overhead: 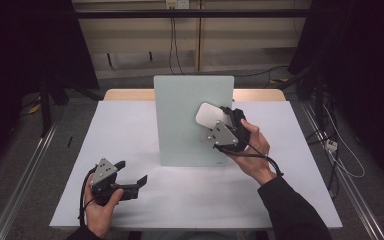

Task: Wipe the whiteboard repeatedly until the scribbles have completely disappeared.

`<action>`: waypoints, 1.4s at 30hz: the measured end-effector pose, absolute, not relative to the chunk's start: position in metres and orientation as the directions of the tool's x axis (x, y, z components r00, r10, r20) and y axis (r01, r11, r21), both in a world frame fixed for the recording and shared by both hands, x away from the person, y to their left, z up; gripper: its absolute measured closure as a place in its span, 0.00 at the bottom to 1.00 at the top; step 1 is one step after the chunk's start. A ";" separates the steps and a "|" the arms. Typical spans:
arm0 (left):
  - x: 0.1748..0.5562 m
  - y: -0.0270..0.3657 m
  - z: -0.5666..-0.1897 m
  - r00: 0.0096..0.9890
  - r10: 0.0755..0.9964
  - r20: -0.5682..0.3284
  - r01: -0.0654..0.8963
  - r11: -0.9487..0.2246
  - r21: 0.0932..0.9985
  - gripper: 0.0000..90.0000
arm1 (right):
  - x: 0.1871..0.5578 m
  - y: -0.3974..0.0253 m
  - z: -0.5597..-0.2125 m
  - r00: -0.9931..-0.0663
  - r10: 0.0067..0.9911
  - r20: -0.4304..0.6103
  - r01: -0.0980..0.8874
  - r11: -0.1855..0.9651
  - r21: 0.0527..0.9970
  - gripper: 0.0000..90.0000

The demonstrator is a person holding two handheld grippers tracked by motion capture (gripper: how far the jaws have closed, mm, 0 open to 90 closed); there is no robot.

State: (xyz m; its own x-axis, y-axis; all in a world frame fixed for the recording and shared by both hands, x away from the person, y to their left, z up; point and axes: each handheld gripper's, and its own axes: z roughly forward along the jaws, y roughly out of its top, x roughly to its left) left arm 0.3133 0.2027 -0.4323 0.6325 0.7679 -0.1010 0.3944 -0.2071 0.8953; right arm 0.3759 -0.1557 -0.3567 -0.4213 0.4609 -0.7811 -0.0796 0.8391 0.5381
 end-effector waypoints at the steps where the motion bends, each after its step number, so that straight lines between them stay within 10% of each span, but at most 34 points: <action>1: 0.313 0.203 -0.432 0.632 0.769 -0.101 0.394 -0.207 0.896 0.07 | 0.375 -0.155 -0.358 -0.418 0.452 -0.788 -0.081 0.845 0.528 0.35; 24: 0.313 0.202 -0.432 0.634 0.767 -0.100 0.393 -0.207 0.896 0.07 | 0.351 -0.136 -0.411 -0.515 0.328 -0.792 -0.080 0.902 0.425 0.35; 42: 0.313 0.203 -0.432 0.633 0.768 -0.102 0.395 -0.206 0.895 0.07 | 0.376 -0.149 -0.353 -0.410 0.444 -0.797 -0.046 0.862 0.505 0.35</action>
State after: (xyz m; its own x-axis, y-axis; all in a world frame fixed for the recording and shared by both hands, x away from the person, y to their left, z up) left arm 0.3133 0.2032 -0.4321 0.6327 0.7676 -0.1018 0.3946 -0.2065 0.8953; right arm 0.3763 -0.1492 -0.3531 -0.4100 0.4443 -0.7966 -0.0465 0.8620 0.5047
